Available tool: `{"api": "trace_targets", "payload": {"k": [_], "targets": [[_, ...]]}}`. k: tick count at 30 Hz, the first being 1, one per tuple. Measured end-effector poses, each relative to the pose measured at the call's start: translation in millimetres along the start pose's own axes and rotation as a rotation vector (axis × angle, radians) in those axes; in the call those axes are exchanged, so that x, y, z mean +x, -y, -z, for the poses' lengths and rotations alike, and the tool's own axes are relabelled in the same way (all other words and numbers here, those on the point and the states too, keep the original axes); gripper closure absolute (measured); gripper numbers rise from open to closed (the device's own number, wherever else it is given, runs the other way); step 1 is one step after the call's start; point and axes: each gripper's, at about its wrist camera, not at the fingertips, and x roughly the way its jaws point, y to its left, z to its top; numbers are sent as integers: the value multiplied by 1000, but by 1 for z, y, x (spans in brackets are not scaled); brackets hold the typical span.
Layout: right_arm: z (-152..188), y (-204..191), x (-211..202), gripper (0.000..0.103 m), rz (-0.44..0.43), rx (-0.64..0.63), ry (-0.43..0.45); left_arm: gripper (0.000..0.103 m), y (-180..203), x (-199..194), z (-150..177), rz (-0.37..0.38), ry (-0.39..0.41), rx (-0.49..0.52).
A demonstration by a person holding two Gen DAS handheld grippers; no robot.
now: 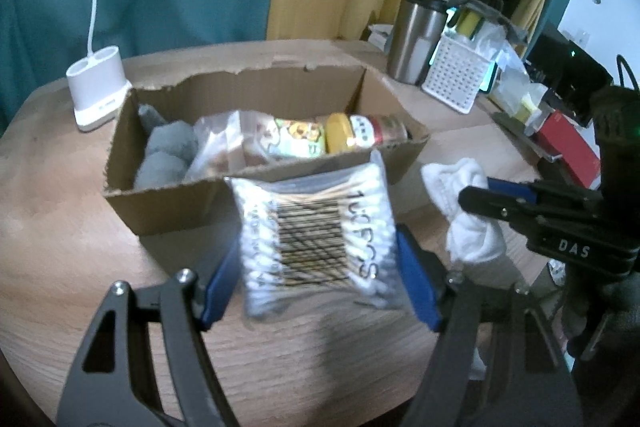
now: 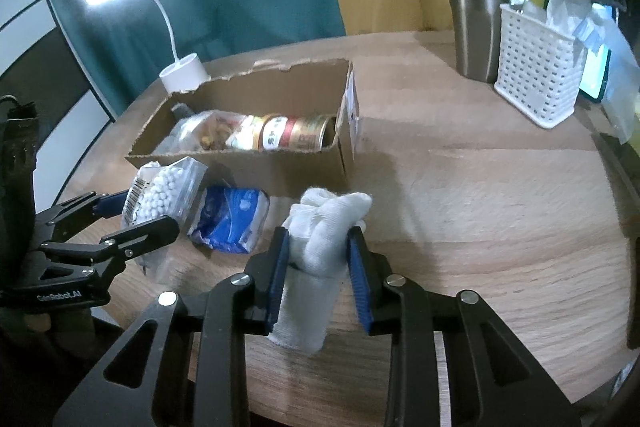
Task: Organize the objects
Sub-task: 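Lower the swab bag into the box with the left tool while the right tool carries the towel over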
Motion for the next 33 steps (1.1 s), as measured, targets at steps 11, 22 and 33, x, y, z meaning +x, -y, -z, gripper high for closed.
{"api": "trace_targets", "payload": {"k": [11, 22, 33], "targets": [[-18, -1, -23, 72, 20, -18, 63, 30, 0, -15, -21, 2, 62, 10], [-41, -2, -29, 72, 15, -33, 97, 30, -3, -8, -42, 7, 81, -1], [-62, 0, -25, 72, -3, -51, 115, 30, -5, 12, -60, -2, 74, -19]]}}
